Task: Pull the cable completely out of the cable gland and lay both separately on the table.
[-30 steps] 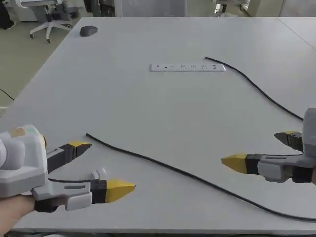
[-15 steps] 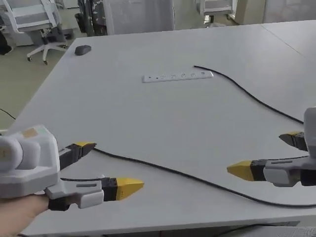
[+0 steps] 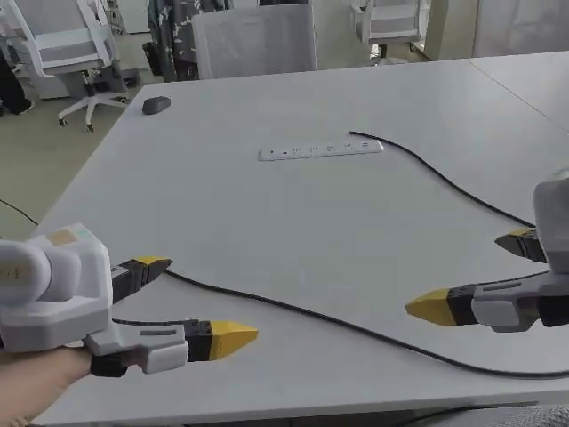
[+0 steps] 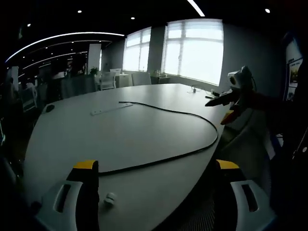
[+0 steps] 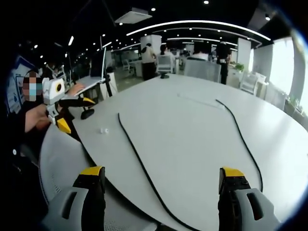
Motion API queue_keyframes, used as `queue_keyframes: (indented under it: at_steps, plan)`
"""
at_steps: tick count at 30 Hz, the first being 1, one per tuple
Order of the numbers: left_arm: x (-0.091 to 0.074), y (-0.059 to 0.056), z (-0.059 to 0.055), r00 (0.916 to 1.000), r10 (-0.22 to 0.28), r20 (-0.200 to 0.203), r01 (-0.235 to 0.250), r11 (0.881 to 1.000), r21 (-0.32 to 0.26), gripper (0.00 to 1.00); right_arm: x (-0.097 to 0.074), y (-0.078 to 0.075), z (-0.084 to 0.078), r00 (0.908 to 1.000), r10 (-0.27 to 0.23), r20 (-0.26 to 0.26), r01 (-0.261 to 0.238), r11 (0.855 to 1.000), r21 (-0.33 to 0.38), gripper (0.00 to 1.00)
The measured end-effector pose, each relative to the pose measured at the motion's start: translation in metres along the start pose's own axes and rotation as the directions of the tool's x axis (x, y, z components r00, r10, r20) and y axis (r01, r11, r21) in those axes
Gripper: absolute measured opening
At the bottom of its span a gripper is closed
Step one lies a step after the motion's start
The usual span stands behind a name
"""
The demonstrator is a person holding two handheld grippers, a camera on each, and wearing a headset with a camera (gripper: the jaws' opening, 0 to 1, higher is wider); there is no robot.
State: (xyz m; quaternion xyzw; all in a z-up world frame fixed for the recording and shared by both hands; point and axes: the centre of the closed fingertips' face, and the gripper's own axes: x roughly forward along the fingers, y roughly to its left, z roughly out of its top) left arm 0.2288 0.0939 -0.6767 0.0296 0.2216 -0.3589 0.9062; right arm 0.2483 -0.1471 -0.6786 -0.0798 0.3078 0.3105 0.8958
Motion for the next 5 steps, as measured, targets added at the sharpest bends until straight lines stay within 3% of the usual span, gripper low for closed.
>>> queue_keyframes:
  at_steps: [5]
  plan:
    - [-0.0026, -0.0015, -0.0009, 1.0, 0.005, -0.007, -0.005, 1.0, 0.0, 0.99, -0.001, 0.0003, 0.001, 1.0, 0.002, 0.0, -0.002, 1.0, -0.014, 0.99]
